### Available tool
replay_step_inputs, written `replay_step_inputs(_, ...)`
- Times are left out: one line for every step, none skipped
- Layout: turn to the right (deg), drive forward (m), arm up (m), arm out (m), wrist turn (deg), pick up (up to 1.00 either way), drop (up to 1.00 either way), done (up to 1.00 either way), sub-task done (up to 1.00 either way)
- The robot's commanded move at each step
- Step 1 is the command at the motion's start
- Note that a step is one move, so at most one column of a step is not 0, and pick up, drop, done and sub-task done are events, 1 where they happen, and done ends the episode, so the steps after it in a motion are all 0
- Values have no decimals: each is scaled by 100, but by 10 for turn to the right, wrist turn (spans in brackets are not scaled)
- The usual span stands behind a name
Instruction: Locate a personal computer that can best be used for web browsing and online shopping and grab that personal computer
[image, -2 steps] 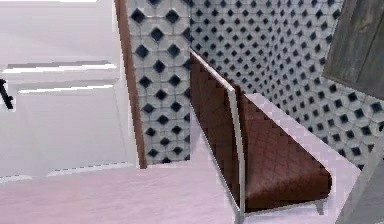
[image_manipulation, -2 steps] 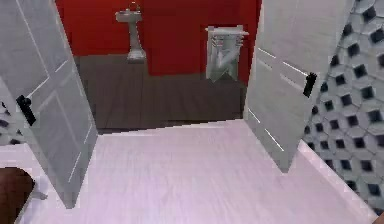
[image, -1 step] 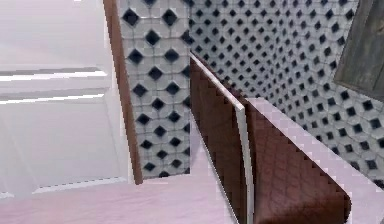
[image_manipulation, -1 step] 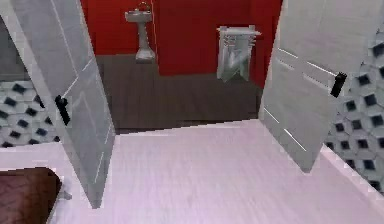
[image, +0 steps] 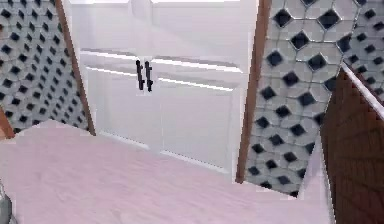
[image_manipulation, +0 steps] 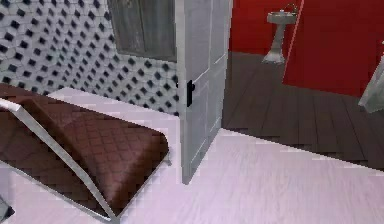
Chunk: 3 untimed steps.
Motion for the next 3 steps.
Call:
replay_step_inputs(0,70,0,0,0,0,0,0,0)
replay_step_inputs(-450,0,0,0,0,0,0,0,0)
replay_step_inputs(-90,0,0,0,0,0,0,0,0)
